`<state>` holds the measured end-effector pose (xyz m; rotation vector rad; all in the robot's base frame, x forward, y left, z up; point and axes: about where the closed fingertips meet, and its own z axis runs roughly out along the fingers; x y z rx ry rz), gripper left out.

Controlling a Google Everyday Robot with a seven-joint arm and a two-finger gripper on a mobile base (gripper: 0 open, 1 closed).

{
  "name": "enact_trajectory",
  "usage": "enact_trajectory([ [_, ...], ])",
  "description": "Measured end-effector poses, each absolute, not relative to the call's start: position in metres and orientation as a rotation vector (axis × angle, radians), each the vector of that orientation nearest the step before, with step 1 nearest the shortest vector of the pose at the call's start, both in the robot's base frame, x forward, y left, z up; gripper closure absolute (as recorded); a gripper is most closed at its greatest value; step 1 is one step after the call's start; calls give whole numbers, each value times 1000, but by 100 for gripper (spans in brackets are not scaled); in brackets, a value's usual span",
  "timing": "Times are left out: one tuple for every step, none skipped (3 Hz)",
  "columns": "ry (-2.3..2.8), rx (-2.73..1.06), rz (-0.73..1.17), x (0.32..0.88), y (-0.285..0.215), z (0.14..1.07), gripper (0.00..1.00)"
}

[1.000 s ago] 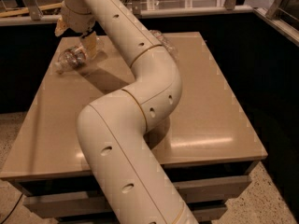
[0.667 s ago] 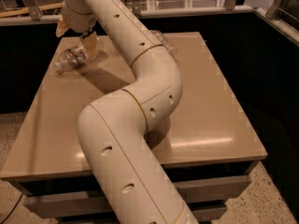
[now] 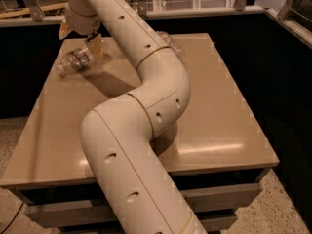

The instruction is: Pick blue plastic bottle from top drawer and place on counter

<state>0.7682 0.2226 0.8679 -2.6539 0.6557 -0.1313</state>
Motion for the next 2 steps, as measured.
enact_trajectory([
  [661,-2667,-125,768,222,862,21],
  [661,-2669,-123,769,223,860,24],
])
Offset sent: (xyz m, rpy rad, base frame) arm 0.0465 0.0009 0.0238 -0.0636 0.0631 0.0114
